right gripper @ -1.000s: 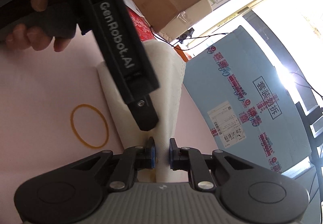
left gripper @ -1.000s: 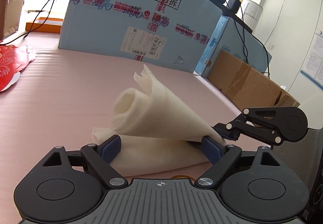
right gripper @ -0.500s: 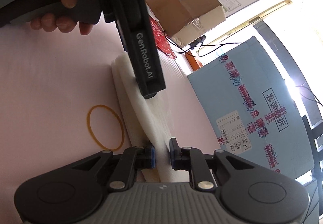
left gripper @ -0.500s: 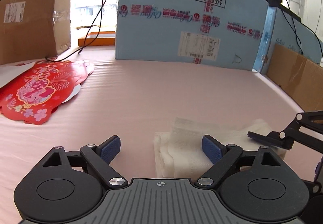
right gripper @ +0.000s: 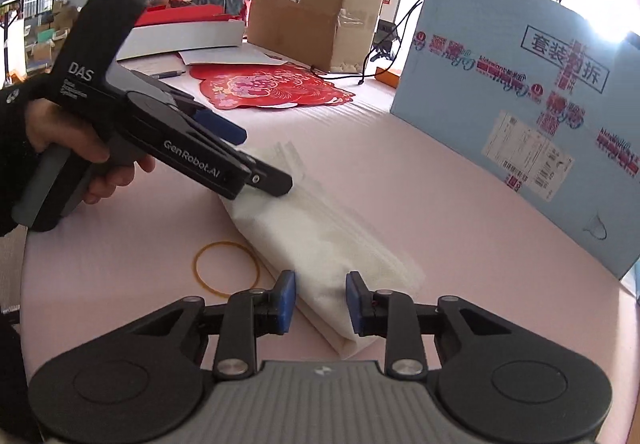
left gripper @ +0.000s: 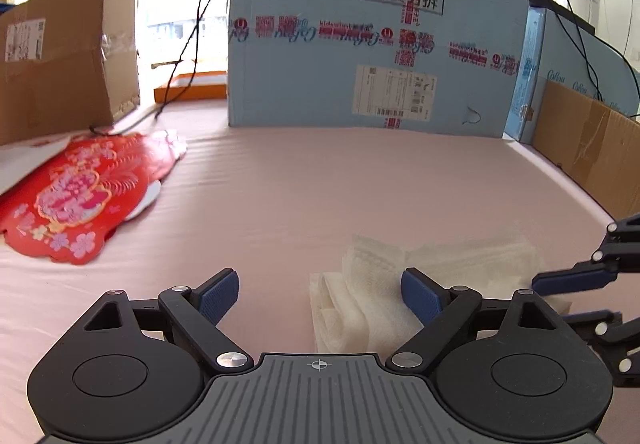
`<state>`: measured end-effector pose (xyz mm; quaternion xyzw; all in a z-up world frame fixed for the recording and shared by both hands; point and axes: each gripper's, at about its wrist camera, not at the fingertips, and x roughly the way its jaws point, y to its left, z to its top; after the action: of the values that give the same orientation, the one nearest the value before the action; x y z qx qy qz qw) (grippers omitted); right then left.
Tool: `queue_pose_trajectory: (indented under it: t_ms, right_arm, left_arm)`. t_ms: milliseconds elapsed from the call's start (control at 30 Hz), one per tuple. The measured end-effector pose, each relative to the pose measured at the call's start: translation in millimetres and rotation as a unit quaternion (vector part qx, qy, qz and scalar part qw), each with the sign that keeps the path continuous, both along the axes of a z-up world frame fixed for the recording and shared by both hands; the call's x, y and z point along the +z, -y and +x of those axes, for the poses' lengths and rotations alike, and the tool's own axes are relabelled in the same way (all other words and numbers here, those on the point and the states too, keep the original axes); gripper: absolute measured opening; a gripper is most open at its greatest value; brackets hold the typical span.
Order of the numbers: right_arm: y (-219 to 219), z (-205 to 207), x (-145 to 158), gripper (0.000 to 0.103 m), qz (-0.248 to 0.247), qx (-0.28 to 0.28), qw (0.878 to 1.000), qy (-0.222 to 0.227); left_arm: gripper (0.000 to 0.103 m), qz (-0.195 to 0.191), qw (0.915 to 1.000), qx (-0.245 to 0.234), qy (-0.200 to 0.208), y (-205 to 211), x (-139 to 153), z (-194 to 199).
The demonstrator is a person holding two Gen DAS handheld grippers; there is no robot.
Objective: Fold shopping bag
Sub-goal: 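Release the folded bag and withdraw the right gripper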
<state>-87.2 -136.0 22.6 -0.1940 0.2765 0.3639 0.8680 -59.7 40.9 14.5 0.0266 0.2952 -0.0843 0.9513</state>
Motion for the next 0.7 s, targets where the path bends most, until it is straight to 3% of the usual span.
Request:
queue_pose_trajectory:
  t_ms: [200, 333, 433, 567, 700]
  right_arm:
    - [4, 11, -2, 0.029, 0.016, -0.009, 1.0, -0.01]
    - [5, 15, -2, 0.03, 0.023, -0.015, 0.999, -0.016]
    - [9, 19, 1, 0.03, 0.04, -0.024, 0.998, -0.031]
    - [27, 16, 19, 0.03, 0.113, -0.007, 0.989, -0.096]
    - [23, 25, 10, 0.03, 0.115, -0.009, 0.98, -0.164]
  left_arm:
    - [0.087, 0.061, 0.9969, -0.045, 0.021, 20, 1, -7]
    - [0.062, 0.101, 0.9914, -0.076, 0.034, 33, 2, -11]
    - [0.061, 0.129, 0.9859, -0.097, 0.044, 42, 2, -14]
    - [0.064, 0.075, 0.9921, -0.098, 0.023, 24, 1, -7]
    - [0.068, 0.031, 0.9948, -0.097, 0.007, 10, -1, 0]
